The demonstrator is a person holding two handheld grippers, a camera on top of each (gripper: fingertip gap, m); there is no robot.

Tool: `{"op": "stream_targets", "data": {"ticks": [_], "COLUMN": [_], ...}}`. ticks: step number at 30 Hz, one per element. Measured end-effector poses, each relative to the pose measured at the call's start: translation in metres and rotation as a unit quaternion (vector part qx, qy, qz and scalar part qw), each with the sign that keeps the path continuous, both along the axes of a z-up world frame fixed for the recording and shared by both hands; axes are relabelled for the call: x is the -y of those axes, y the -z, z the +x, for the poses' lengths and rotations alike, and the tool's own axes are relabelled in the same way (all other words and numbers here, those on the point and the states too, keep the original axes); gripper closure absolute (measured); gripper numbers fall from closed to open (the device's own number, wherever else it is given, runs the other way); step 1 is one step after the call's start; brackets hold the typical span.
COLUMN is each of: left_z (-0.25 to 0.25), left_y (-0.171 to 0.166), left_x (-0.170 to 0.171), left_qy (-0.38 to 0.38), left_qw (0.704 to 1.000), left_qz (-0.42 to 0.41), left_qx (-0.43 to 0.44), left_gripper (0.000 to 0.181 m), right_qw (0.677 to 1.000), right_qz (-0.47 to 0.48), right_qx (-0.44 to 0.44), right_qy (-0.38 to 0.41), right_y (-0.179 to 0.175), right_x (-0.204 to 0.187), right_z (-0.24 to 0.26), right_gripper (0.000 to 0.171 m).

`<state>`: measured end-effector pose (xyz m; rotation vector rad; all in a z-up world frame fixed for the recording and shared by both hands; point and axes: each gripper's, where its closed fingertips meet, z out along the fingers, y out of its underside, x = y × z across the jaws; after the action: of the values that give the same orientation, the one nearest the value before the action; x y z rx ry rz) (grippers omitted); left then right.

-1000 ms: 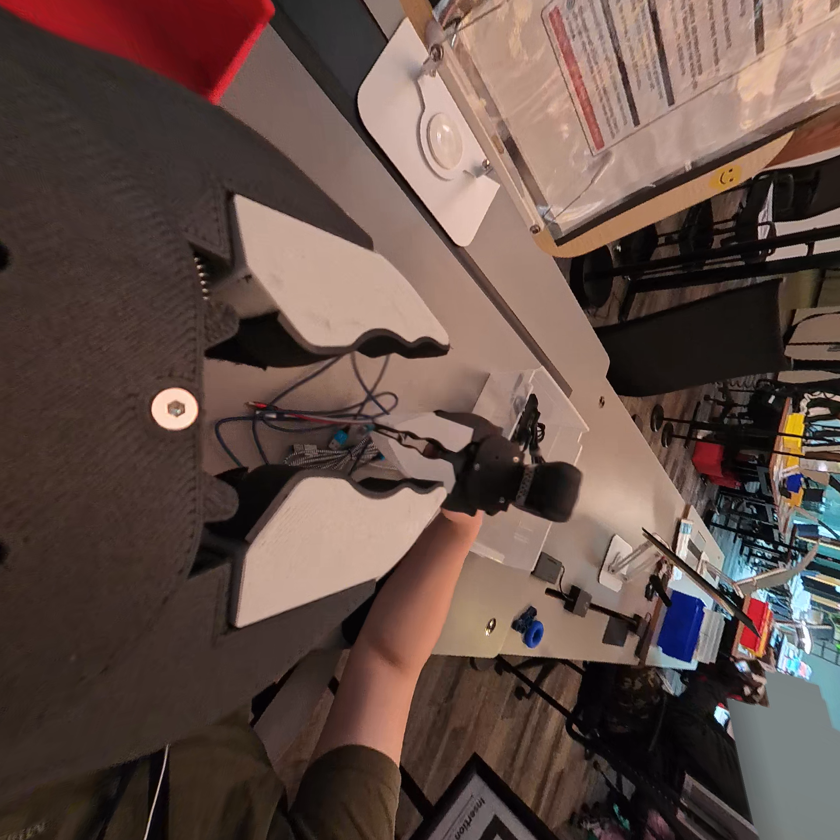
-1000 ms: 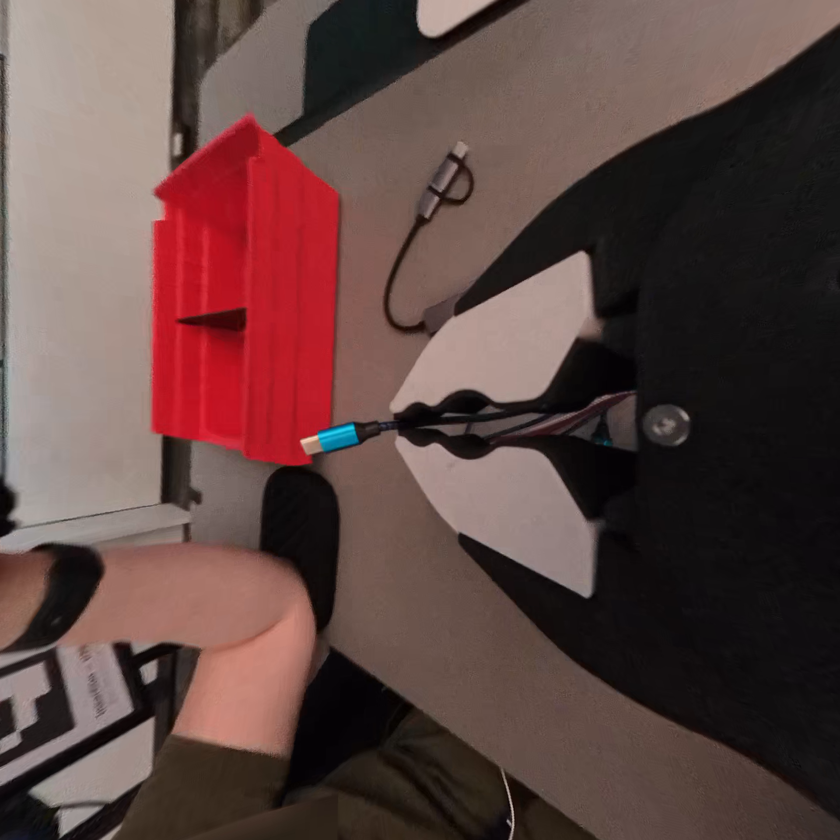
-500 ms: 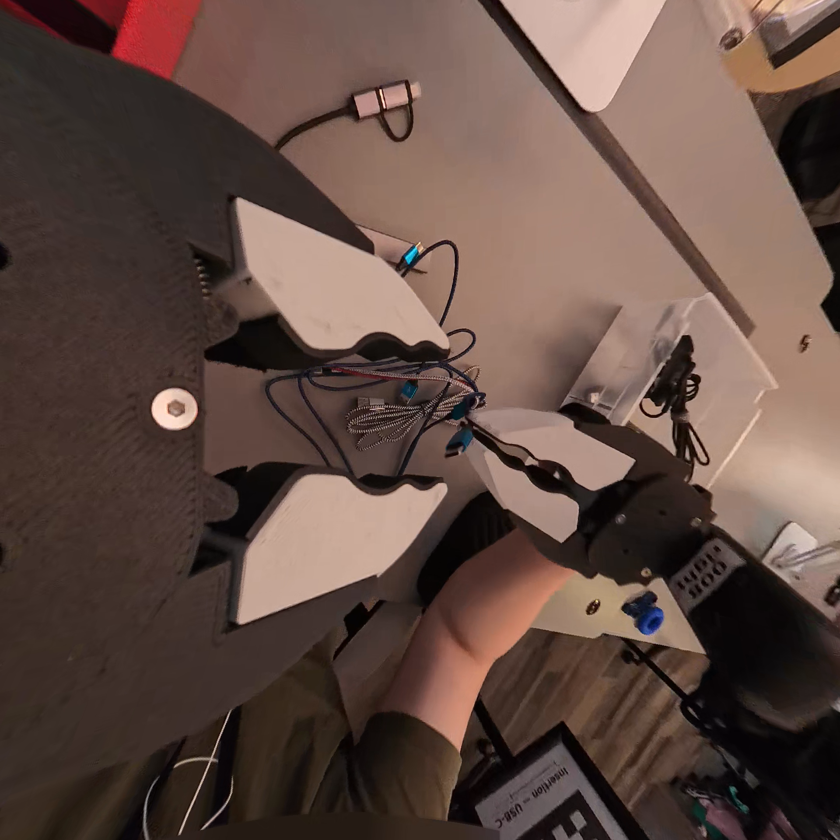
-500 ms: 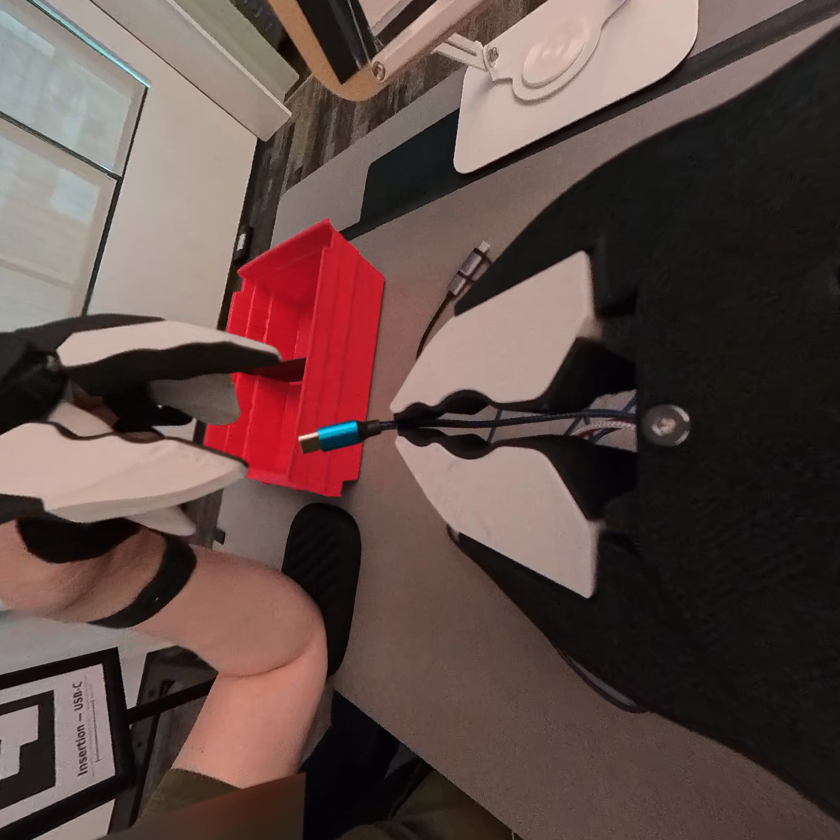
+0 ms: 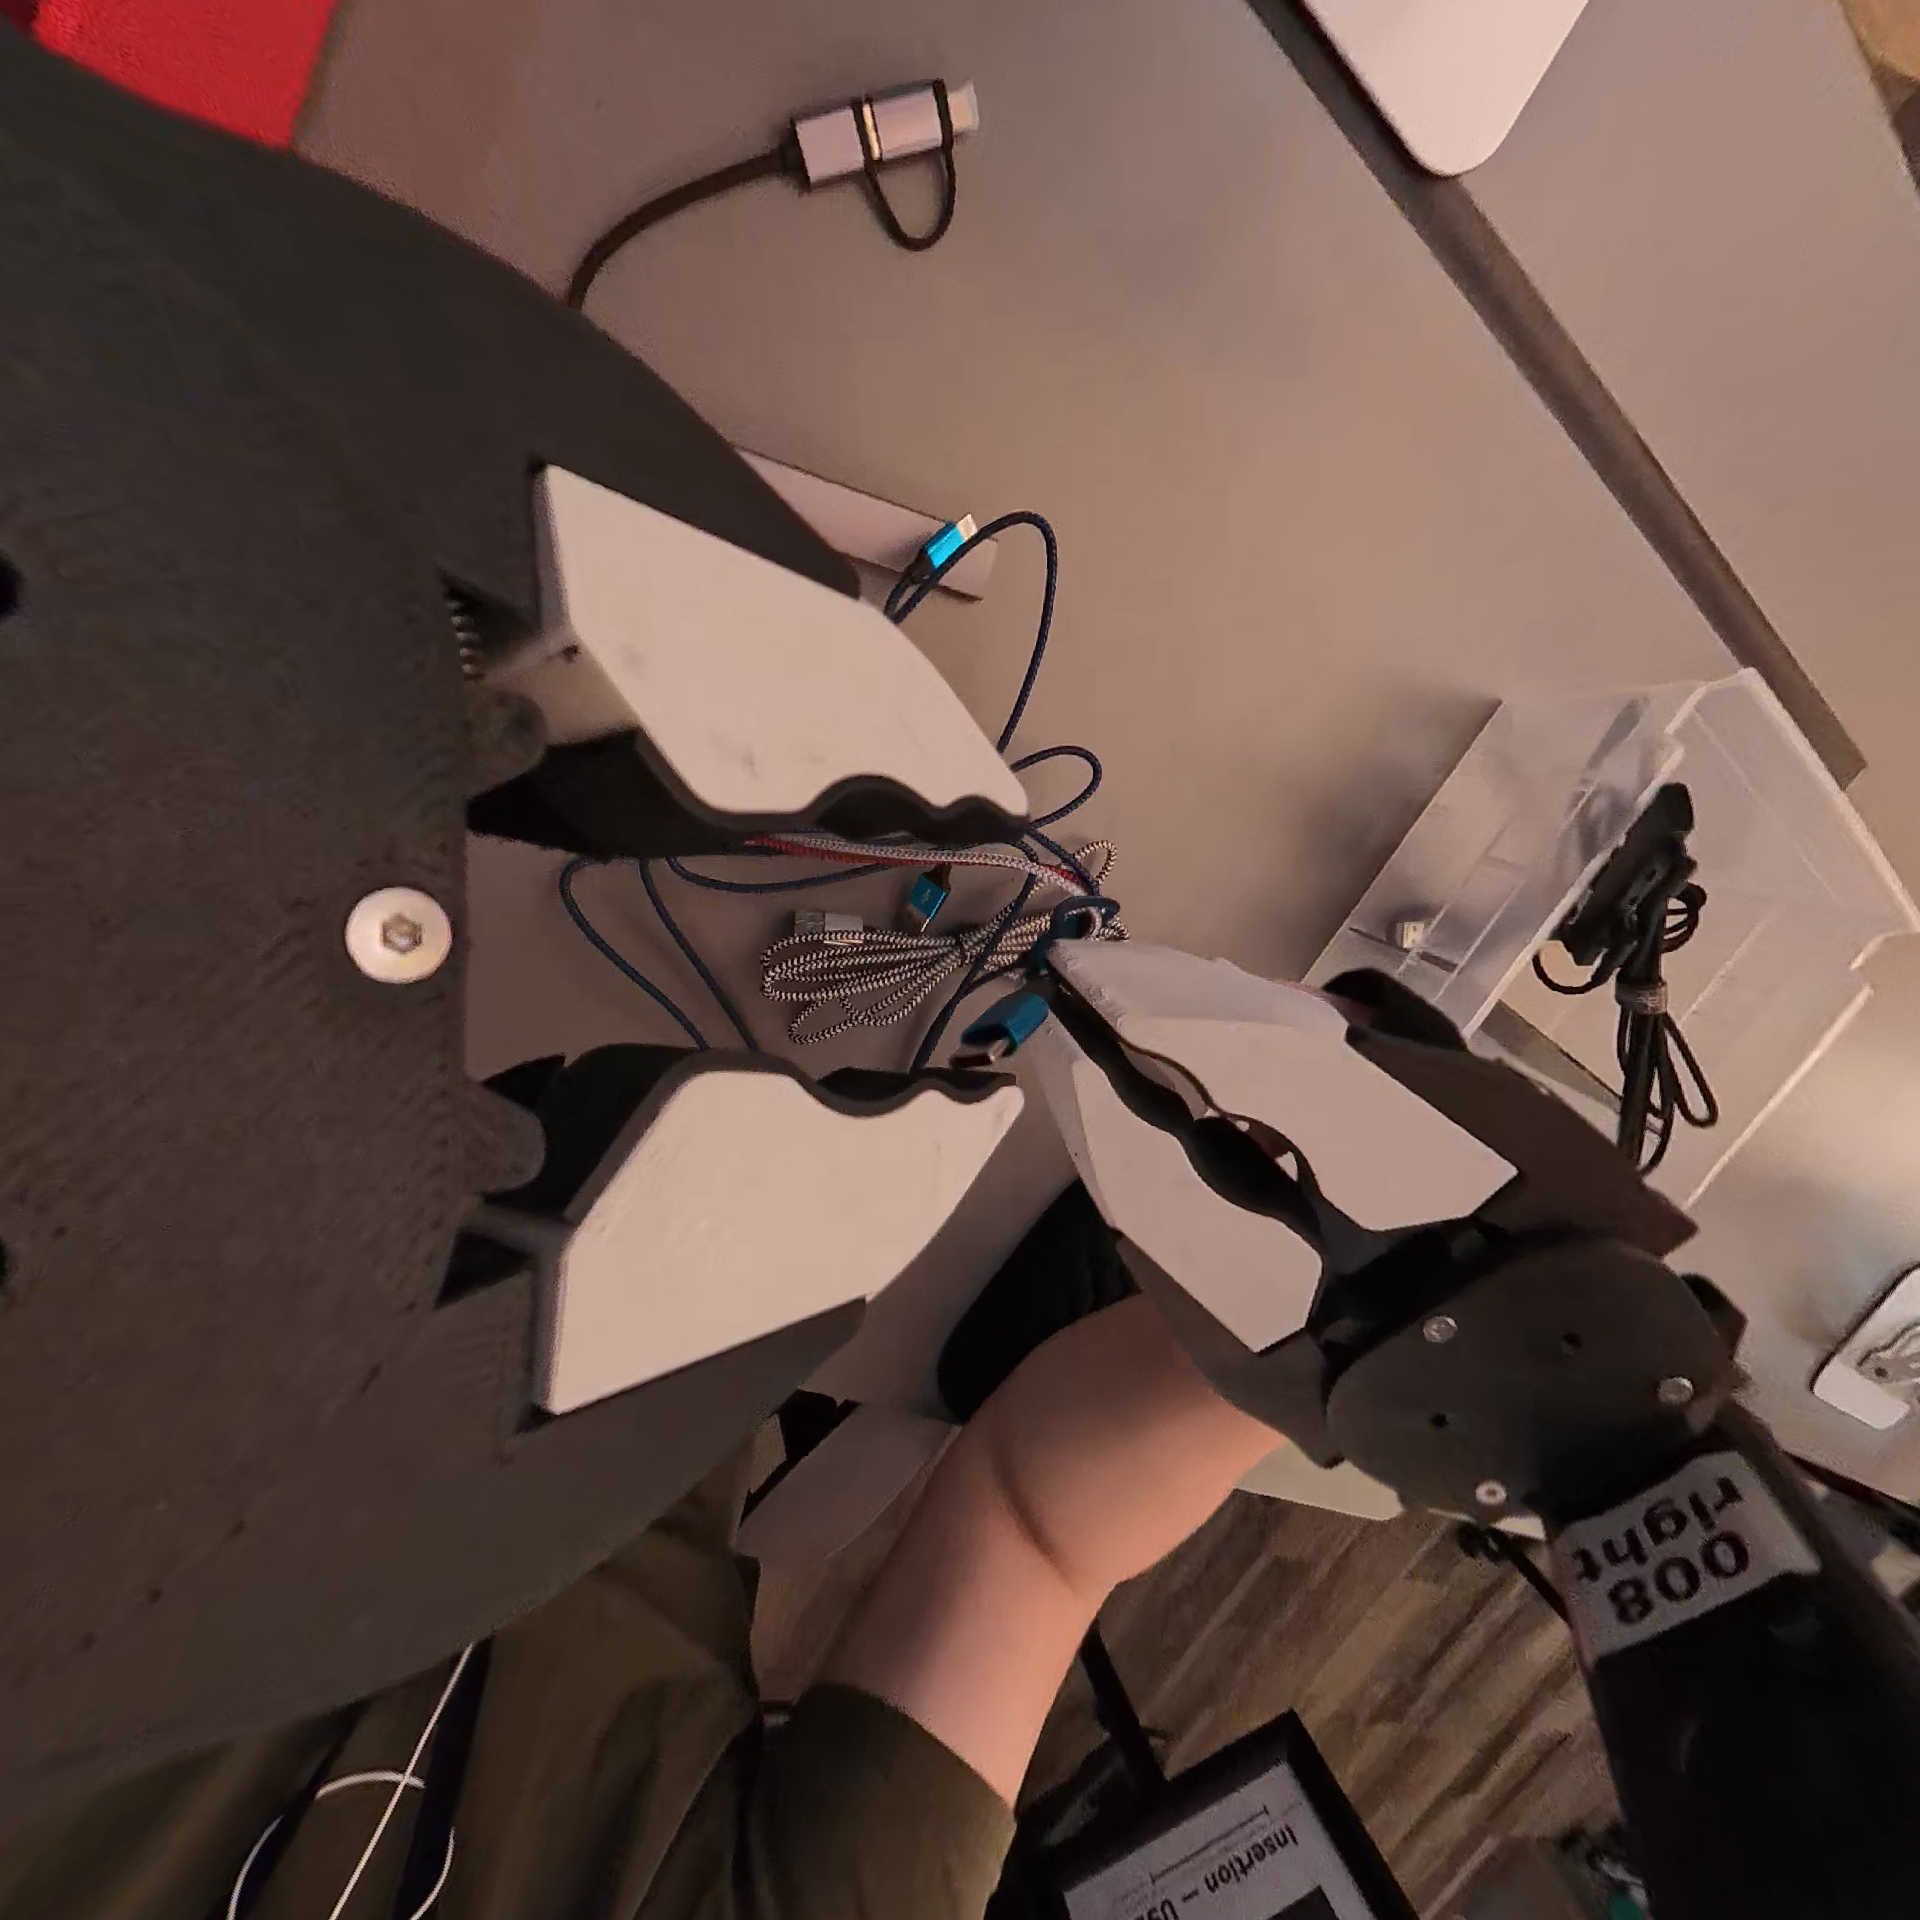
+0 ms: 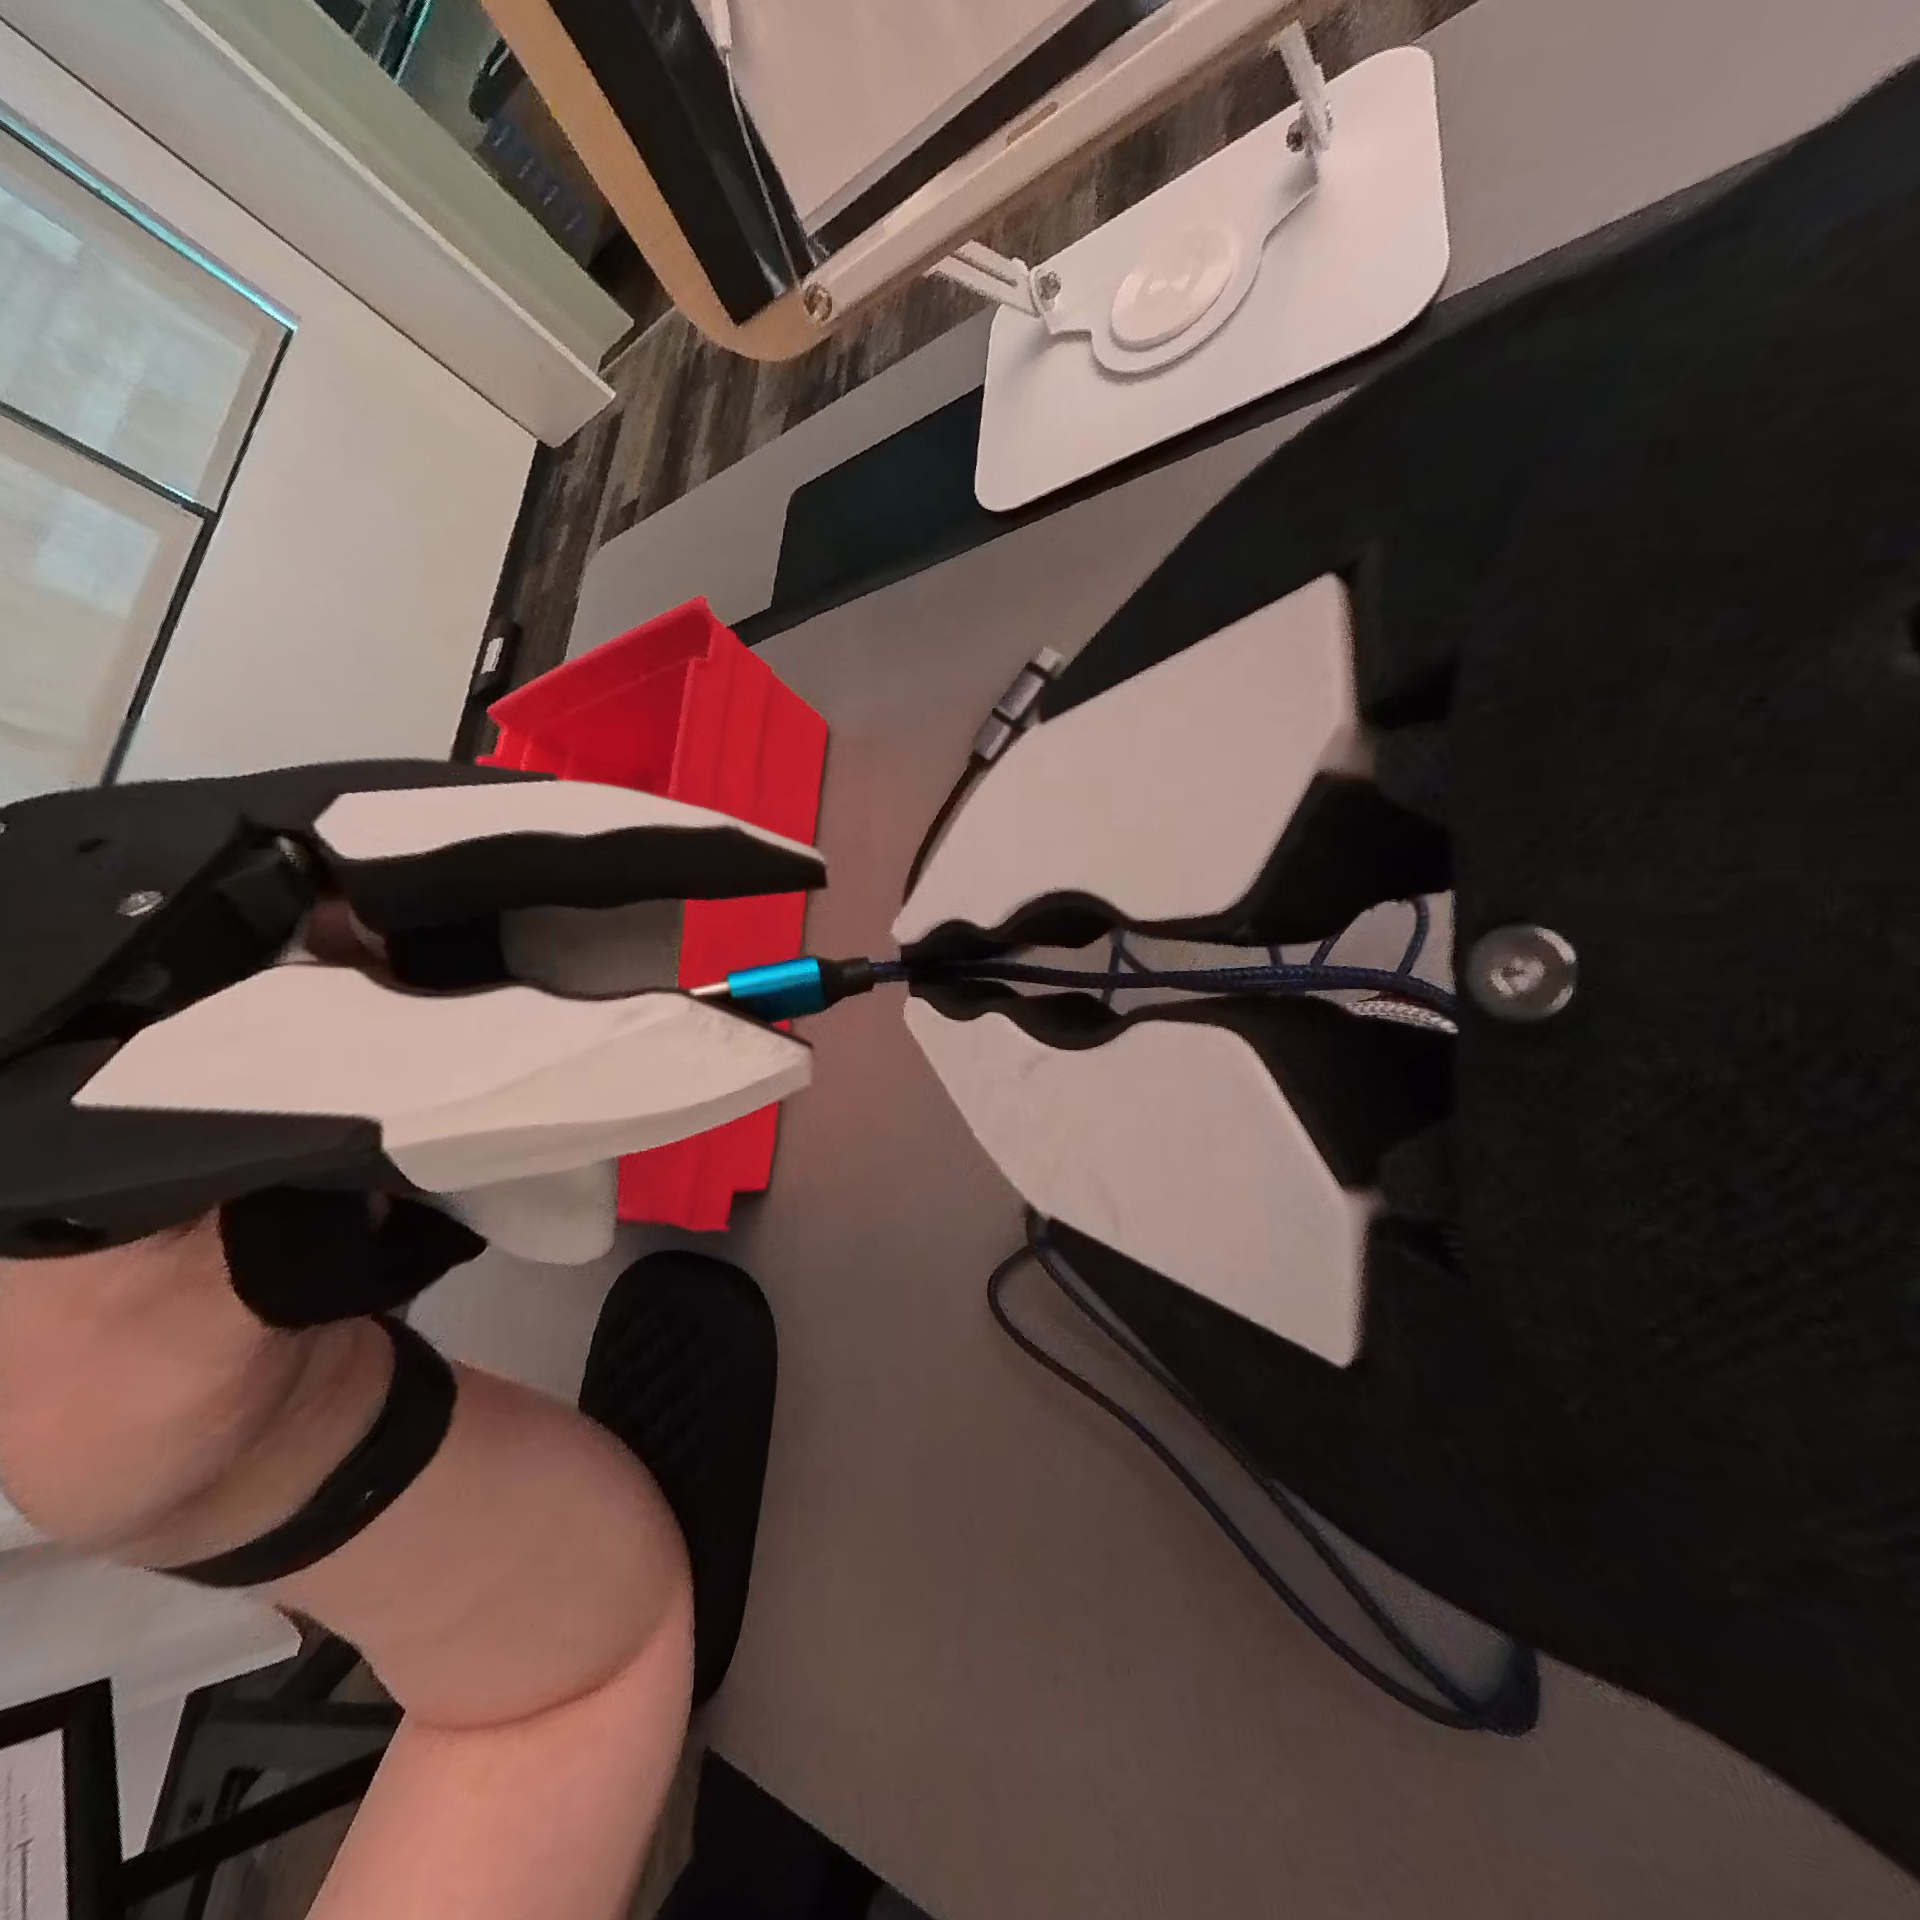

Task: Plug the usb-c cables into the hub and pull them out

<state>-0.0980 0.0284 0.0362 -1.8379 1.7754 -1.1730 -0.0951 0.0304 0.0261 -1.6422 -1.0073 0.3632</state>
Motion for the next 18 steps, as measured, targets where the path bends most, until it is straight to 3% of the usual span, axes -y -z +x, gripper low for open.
{"op": "stream_targets", "data": {"ticks": [2, 4, 10, 14, 18], "left_z": [0.002, 0.003, 0.006, 0.0, -0.018], "left_y": [0.006, 0.006, 0.001, -0.005, -0.026], "left_x": [-0.001, 0.003, -0.004, -0.006, 0.007], "left_qy": [0.003, 0.021, 0.028, 0.036, 0.086], "left_qw": [1.0, 0.999, 0.999, 0.999, 0.994], "left_qz": [-0.016, -0.043, -0.036, -0.03, -0.051], "left_qx": [-0.011, -0.01, 0.017, 0.024, 0.049], "left_gripper": [0.147, 0.173, 0.176, 0.176, 0.176], "right_qw": [1.0, 1.0, 0.999, 0.997, 0.98], "right_qz": [-0.001, -0.002, 0.032, 0.08, 0.177], "right_qx": [0.008, 0.016, 0.007, -0.007, -0.094], "right_qy": [0.011, 0.021, 0.023, 0.016, 0.017], "right_y": [0.002, 0.005, -0.001, -0.014, -0.059], "right_x": [-0.003, -0.006, -0.008, -0.005, 0.008], "right_z": [0.001, 0.003, 0.002, 0.003, 0.012], "right_gripper": [0.166, 0.166, 0.164, 0.136, 0.12]}}
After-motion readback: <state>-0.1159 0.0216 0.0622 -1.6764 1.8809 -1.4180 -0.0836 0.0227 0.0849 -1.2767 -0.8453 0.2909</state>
